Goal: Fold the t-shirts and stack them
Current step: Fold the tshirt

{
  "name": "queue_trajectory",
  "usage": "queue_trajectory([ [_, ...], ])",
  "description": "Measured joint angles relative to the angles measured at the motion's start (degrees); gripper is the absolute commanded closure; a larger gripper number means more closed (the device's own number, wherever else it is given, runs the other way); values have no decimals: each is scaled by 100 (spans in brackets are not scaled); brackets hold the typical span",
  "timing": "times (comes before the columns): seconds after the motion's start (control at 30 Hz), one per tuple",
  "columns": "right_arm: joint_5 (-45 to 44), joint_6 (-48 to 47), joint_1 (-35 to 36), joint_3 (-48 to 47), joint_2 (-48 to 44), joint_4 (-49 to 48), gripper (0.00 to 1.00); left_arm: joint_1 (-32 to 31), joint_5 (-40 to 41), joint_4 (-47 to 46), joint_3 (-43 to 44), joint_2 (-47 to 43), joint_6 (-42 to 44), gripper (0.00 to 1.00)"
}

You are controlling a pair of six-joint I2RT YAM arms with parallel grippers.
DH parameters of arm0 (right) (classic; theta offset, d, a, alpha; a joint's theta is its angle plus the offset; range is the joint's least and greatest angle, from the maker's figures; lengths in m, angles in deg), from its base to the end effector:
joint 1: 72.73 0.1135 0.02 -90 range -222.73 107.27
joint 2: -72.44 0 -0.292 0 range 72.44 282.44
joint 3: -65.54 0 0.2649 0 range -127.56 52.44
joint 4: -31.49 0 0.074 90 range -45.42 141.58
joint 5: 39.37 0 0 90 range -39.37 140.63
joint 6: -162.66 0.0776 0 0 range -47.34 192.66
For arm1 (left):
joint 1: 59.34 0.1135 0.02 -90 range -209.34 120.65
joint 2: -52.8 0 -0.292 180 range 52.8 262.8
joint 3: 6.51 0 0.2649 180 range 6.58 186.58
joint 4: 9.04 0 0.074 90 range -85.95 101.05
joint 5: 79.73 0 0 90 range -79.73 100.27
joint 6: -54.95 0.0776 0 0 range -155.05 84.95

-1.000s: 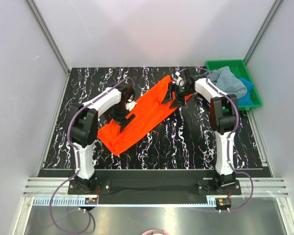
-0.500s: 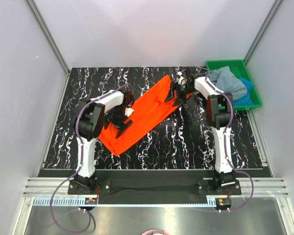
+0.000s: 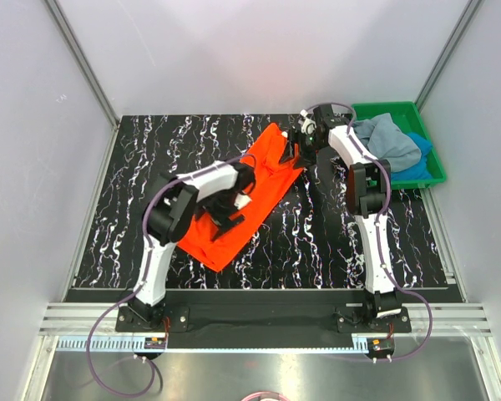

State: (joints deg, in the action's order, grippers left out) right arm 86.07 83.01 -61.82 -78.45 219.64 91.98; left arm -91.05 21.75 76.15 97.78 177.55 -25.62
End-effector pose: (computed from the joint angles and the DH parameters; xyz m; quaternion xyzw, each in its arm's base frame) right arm 0.5715 0.1560 0.1338 -0.0738 0.9272 0.3313 0.1583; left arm 0.3434 -0.1940 0.1163 -0.3591 -0.9181 -0.1234 0.1138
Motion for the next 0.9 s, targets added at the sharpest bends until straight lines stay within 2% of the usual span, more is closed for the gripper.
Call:
queue_trajectory([
  [0.23, -50, -57, 0, -225, 114, 0, 23, -1047, -243, 2, -2, 0, -37, 7],
  [0.43, -57, -92, 0, -507, 275, -37, 21, -1655, -442, 9, -4, 0, -72, 6],
  [0.67, -199, -177, 17, -804, 413, -205, 19, -2006, -636, 4, 317, 133, -111, 6],
  [0.9, -199, -234, 22, -872, 476, -323, 18, -2033, -684, 190, 822, 442, -107, 6],
])
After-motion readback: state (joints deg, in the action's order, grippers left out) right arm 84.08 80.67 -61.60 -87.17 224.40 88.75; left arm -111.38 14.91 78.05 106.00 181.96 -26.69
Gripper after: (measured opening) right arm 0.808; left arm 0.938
